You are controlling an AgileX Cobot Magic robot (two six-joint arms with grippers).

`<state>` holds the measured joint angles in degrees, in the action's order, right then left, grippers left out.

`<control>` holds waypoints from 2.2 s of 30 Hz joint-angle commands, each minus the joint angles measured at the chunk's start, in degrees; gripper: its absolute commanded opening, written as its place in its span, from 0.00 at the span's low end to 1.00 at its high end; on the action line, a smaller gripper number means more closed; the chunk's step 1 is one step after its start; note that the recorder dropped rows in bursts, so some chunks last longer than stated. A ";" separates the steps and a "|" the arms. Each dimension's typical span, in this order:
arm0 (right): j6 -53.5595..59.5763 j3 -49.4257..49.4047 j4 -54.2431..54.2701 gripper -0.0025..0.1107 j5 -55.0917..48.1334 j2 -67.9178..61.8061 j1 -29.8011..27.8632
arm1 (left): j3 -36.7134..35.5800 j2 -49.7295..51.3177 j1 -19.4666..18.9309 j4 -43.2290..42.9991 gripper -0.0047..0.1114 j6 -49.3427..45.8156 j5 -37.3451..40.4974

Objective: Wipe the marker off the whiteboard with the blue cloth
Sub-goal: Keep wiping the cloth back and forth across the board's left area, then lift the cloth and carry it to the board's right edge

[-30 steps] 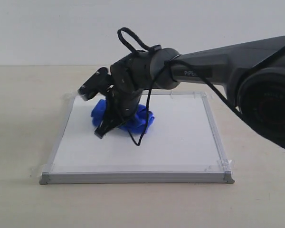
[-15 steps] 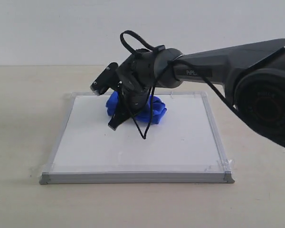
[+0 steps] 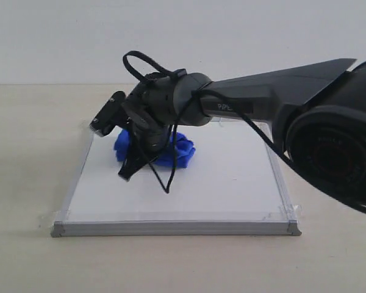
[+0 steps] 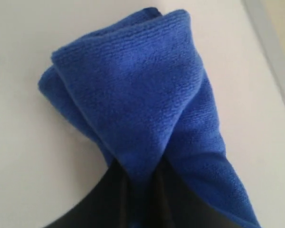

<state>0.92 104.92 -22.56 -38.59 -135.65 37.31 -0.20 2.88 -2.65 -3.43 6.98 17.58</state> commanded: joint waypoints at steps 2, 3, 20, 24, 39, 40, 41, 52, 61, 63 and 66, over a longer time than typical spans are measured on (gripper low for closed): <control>5.98 -0.78 5.62 0.02 -4.96 -0.92 0.18 | 0.20 -0.24 -0.08 0.40 0.08 -0.21 -0.17; 12.59 -0.78 12.04 0.02 -5.14 -0.92 1.13 | 0.20 -0.24 -0.08 0.40 0.08 -0.21 -0.17; 5.10 -1.60 14.02 0.02 -1.55 8.16 -0.98 | 0.20 -0.24 -0.08 0.40 0.08 -0.21 -0.17; -3.81 -7.56 6.77 0.02 -0.08 14.64 -3.22 | 0.20 -0.24 -0.08 0.40 0.08 -0.21 -0.17; -38.30 -31.74 -18.95 0.02 -11.33 30.24 -16.37 | 0.20 -0.24 -0.08 0.40 0.08 -0.21 -0.17; -39.13 -32.17 -18.95 0.02 -12.55 30.24 -16.47 | 0.20 -0.24 -0.08 0.40 0.08 -0.21 -0.17; -39.83 -32.39 -18.80 0.02 -13.52 30.24 -16.47 | 0.20 -0.24 -0.08 0.40 0.08 -0.21 -0.17; -51.86 -38.34 -17.33 0.02 -13.58 28.26 -16.74 | 0.20 -0.24 -0.08 0.40 0.08 -0.21 -0.17; -61.58 -38.46 -18.16 0.02 -6.88 23.98 -16.74 | 0.20 -0.24 -0.08 0.40 0.08 -0.21 -0.17; -64.01 -38.46 -19.87 0.02 -5.47 23.39 -16.74 | 0.20 -0.24 -0.08 0.40 0.08 -0.21 -0.17; -68.52 -38.46 -23.50 0.02 -5.22 22.93 -16.74 | 0.20 -0.24 -0.08 0.40 0.08 -0.21 -0.17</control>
<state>-63.70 66.75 -42.39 -44.32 -112.64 21.08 -0.20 2.88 -2.65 -3.43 6.98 17.58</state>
